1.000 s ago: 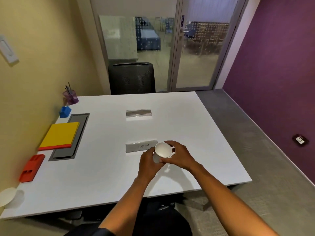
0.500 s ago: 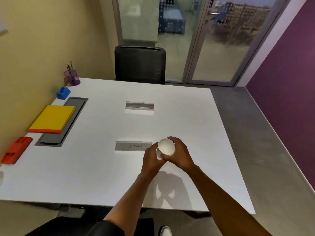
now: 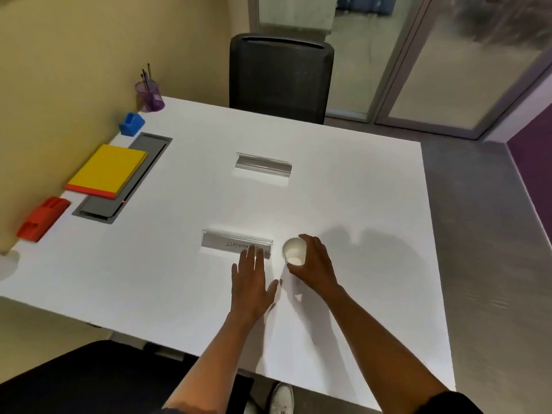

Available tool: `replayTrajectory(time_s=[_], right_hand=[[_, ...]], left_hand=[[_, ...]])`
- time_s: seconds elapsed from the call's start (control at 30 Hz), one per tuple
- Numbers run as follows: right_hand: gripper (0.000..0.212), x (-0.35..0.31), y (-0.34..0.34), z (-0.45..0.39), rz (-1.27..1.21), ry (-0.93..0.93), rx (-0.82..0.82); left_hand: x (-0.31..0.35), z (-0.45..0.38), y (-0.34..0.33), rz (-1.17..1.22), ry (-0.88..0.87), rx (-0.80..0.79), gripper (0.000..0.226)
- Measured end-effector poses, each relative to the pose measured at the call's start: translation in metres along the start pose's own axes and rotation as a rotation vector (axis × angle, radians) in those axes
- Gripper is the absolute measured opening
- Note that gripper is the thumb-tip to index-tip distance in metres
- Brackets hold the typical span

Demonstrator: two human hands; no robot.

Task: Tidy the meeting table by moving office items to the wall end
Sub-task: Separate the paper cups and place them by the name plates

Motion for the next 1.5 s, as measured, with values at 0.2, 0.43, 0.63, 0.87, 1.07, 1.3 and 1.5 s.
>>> replayTrajectory(time_s=[0.2, 0.43, 0.63, 0.87, 1.07, 1.3, 1.5], right_hand=[[0.073, 0.004, -0.013, -0.011, 0.037, 0.000, -0.006], [0.073, 0.015, -0.020, -0.017, 0.020, -0.046, 0.006], [0.079, 0.022, -0.024, -0.015, 0.007, -0.062, 0.008], [0.117, 0.016, -0.010, -0.010, 0.027, -0.047, 0.085], [0.110, -0.018, 0.009, -0.010, 0.076, 0.175, 0.189], [0.108, -0.097, 0.002, -0.005, 0.070, 0.289, 0.163], [0.110, -0.169, -0.030, 0.009, 0.073, 0.381, 0.104]], left_hand=[[-0.014, -0.006, -0.006, -0.080, 0.039, 0.014, 0.085], [-0.023, -0.008, -0.009, -0.128, 0.068, -0.014, 0.084], [-0.028, -0.006, -0.009, -0.139, 0.074, -0.037, 0.091], [-0.030, -0.004, 0.005, -0.102, 0.080, -0.031, 0.094], [-0.040, -0.004, 0.043, -0.100, 0.100, 0.016, 0.096], [-0.075, 0.001, 0.111, -0.075, 0.151, 0.134, 0.096], [-0.139, 0.019, 0.160, -0.095, 0.231, 0.196, 0.096]])
Point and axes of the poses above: each hand's wrist, its own z-axis away from the middle knuckle, its own y-axis out of the back of the hand, x = y × z, the point moved 1 cm from there along -z, towards the middle knuckle, and after that the axes turned 10 degrees about x, right-handed, at the moved point
